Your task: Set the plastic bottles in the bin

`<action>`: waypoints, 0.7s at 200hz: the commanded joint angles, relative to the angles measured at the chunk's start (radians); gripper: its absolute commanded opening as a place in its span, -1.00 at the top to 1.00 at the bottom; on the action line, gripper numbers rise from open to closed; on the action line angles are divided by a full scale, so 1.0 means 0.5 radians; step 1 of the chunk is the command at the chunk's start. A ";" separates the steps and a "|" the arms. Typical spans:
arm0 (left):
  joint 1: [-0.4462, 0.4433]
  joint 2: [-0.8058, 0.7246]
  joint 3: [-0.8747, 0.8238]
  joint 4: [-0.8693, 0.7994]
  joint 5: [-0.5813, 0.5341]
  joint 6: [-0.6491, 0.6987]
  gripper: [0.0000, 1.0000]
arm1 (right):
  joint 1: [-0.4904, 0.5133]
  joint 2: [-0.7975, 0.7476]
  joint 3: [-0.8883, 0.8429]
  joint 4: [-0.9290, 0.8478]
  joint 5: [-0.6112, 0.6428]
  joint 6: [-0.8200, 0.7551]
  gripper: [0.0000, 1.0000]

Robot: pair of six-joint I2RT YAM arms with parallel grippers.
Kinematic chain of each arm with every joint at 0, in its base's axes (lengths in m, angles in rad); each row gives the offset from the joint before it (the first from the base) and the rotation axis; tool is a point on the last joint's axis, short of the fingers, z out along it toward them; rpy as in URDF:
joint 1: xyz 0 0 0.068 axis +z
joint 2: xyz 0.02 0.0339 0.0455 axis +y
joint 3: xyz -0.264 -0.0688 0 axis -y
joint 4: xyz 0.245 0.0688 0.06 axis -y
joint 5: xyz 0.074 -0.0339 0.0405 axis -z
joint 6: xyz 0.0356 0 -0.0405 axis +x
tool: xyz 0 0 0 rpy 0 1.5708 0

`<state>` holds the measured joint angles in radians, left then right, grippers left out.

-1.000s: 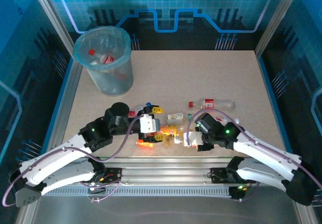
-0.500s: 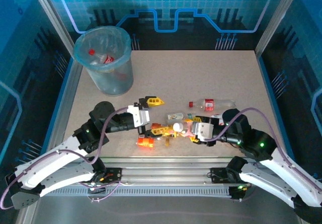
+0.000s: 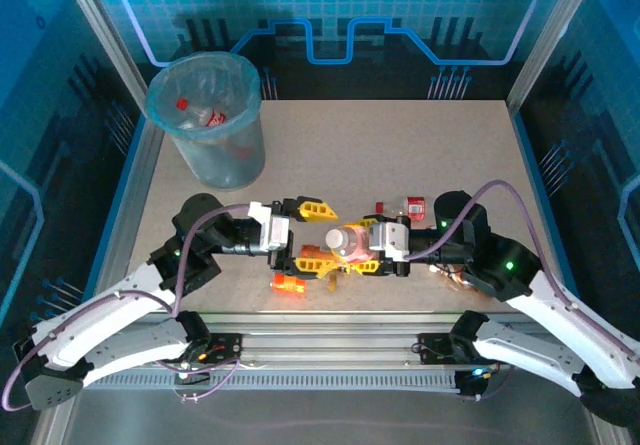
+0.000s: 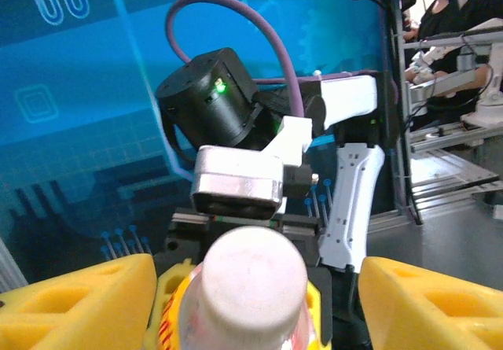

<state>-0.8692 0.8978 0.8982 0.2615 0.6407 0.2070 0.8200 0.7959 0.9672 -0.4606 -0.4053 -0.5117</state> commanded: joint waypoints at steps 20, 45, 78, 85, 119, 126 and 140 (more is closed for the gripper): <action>-0.013 0.035 0.070 0.002 0.143 -0.068 -0.07 | 0.070 0.043 0.053 0.124 -0.044 0.033 -0.08; -0.013 -0.004 0.054 -0.019 0.095 -0.040 0.38 | 0.081 0.051 0.055 0.147 -0.037 0.033 -0.09; -0.013 -0.049 0.057 0.005 -0.040 -0.083 0.70 | 0.111 0.059 0.045 0.206 0.039 0.040 -0.34; -0.013 -0.065 0.057 0.018 -0.116 -0.100 0.82 | 0.128 0.056 0.034 0.254 0.063 0.051 -0.46; -0.011 -0.145 0.119 0.009 -0.811 -0.076 1.00 | 0.243 0.120 0.053 0.457 0.359 0.099 -0.87; -0.009 -0.151 0.164 -0.027 -0.976 -0.035 1.00 | 0.258 0.160 0.090 0.462 0.451 0.103 -0.89; 0.012 -0.140 0.274 -0.085 -1.370 0.044 1.00 | 0.279 0.254 0.192 0.479 0.647 0.131 -0.95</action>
<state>-0.8814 0.8402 0.9314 0.2230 0.3756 0.1661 0.9279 0.8684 0.9848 -0.2935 -0.2527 -0.4713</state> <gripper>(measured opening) 0.316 0.950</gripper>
